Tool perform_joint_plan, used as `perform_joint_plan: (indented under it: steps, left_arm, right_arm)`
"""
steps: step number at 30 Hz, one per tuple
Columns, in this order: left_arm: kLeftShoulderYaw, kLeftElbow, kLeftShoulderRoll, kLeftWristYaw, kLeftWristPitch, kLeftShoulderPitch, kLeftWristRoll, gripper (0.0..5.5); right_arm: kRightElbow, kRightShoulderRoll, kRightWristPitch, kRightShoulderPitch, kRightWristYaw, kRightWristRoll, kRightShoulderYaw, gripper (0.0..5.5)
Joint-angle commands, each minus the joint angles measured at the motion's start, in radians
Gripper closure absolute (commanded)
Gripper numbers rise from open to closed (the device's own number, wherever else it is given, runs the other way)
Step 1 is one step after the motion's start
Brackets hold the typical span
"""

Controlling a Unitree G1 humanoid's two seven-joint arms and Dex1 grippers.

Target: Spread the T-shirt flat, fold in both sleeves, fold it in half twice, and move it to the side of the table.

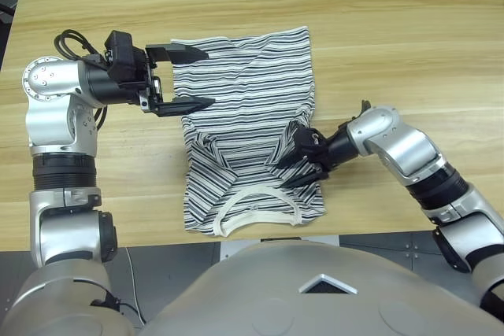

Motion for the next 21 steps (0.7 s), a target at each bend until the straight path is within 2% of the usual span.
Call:
perform_joint_plan:
  steps: [1,4,7,9,12,15,18,21]
  left_arm:
    - [-0.008,-0.003,0.001,-0.024,0.004,-0.027,0.007,1.71]
    - [-0.008,0.0,-0.001,-0.028,0.006,-0.031,0.006,1.71]
    - [-0.002,0.008,-0.007,-0.012,0.021,-0.025,0.006,1.71]
    - [0.009,-0.008,0.021,-0.012,0.03,0.023,0.013,1.71]
    - [0.049,-0.038,0.07,0.096,-0.151,0.175,0.16,1.71]
    - [0.095,-0.237,0.12,0.118,-0.303,0.364,0.224,1.71]
    - [0.117,-0.36,0.179,0.161,-0.463,0.536,0.366,1.71]
    - [0.126,-0.434,0.244,0.189,-0.586,0.658,0.502,1.71]
  right_arm:
    - [-0.013,0.003,0.009,-0.012,-0.007,0.007,-0.018,2.08]
    - [-0.022,0.009,0.012,-0.015,-0.006,0.03,-0.045,1.48]
    - [-0.058,-0.011,0.016,-0.006,0.01,0.121,-0.155,1.01]
    - [-0.059,-0.085,-0.059,0.035,0.057,0.161,-0.261,0.72]
    - [0.027,-0.212,-0.361,0.133,0.128,0.11,-0.402,0.72]
    - [0.034,-0.313,-0.532,0.237,0.201,0.072,-0.442,0.72]
    - [0.015,-0.302,-0.744,0.305,0.171,0.007,-0.442,0.72]
    - [0.038,-0.28,-1.019,0.34,0.149,-0.114,-0.385,0.72]
